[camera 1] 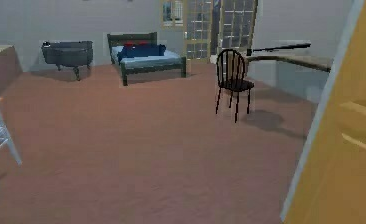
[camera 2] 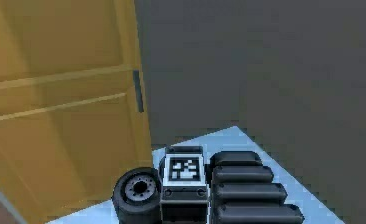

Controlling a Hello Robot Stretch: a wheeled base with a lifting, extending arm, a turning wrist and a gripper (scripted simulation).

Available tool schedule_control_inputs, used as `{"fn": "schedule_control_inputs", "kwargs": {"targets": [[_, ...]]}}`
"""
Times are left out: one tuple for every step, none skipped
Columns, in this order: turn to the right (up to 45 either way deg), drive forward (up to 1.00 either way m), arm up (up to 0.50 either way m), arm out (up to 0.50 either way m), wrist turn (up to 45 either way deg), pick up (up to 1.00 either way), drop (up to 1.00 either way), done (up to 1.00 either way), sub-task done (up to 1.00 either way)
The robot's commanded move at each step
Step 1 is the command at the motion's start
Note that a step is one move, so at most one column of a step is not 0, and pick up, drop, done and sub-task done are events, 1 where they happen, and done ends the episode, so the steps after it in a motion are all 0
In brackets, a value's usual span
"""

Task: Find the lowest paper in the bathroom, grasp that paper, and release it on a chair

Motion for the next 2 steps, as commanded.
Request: {"fn": "schedule_control_inputs", "kwargs": {"targets": [[0.0, 1.0, 0.0, 0.0, 0.0, 0.0, 0.0, 0.0, 0.0], [0.0, 1.0, 0.0, 0.0, 0.0, 0.0, 0.0, 0.0, 0.0]]}}
